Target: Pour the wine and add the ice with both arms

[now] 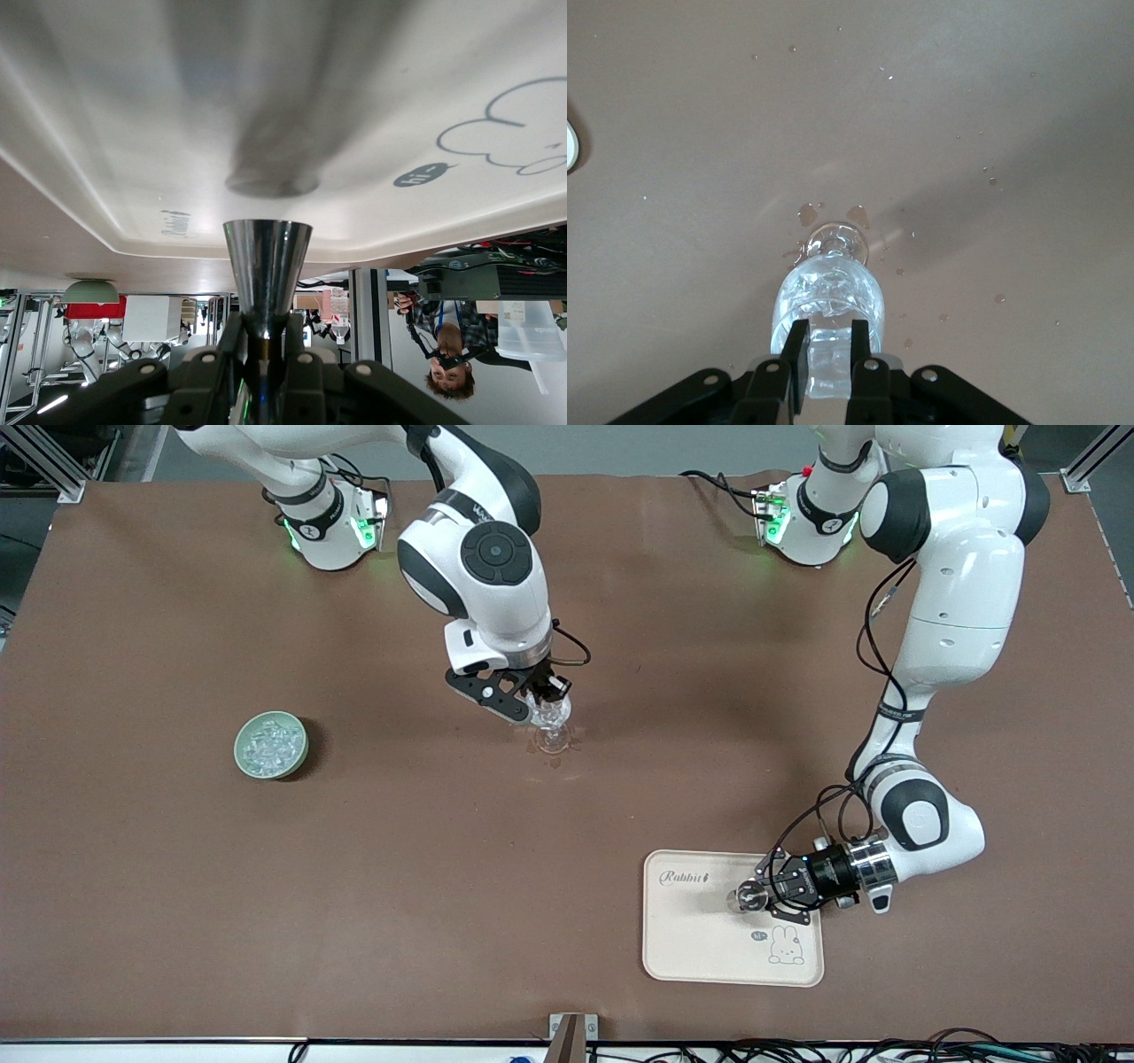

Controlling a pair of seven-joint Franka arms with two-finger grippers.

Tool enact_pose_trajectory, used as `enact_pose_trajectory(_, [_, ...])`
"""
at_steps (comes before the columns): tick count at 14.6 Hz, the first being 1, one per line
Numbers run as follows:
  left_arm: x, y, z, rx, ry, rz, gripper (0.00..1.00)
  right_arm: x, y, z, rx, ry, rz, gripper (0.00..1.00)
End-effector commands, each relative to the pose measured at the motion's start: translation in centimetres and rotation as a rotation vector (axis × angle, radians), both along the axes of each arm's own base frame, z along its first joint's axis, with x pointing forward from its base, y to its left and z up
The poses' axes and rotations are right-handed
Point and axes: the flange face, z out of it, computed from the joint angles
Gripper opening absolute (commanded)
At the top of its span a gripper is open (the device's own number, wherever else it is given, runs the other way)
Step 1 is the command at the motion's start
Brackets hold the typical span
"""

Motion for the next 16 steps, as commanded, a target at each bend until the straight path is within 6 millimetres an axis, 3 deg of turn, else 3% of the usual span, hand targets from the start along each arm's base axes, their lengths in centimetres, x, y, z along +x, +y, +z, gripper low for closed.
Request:
enact_pose_trajectory(1, [0.4,-0.5,-0.3,0.008,-0.027,0.029,0.01,-0.5,0.4,-0.8,-0.010,-0.017,-0.007,0.02])
enact_pose_trajectory(4, [0.4,-0.5,-0.3,0.005,-0.048,0.033,0.03,-0.4,0.6,-1.0,-0.001,-0.023,-0.005,0.02])
enact_pose_trajectory(5, [0.3,-0.5,-0.4,0.008,-0.060,0.029,0.08,-0.4,0.6,-1.2,-0.002,-0.021,-0.005,0.02])
enact_pose_trajectory(7, [0.5,0.5,0.2,0.015,-0.075,0.030,0.28,-0.3,0.5,-1.2,0.000,-0.021,-0.007,0.03])
enact_pose_trajectory(8, [0.6,0.6,0.4,0.013,-0.076,0.027,0.46,-0.3,0.6,-1.3,-0.003,-0.023,-0.004,0.03])
enact_pose_trajectory(9, [0.6,0.5,0.7,0.011,-0.074,0.028,0.80,-0.3,0.6,-1.5,-0.007,-0.025,-0.002,0.04])
enact_pose_trajectory(10, [0.4,0.7,0.6,0.015,-0.077,0.022,1.00,-0.2,0.6,-1.6,-0.007,-0.023,-0.002,0.06])
enact_pose_trajectory(14, [0.1,1.6,1.7,-0.046,-0.083,-0.040,1.00,-0.1,0.5,-1.5,-0.004,-0.024,-0.003,0.16])
enact_pose_trajectory(16, [-0.4,3.2,2.7,-0.037,-0.076,-0.072,1.00,0.2,0.3,-1.4,-0.004,-0.021,-0.003,0.24])
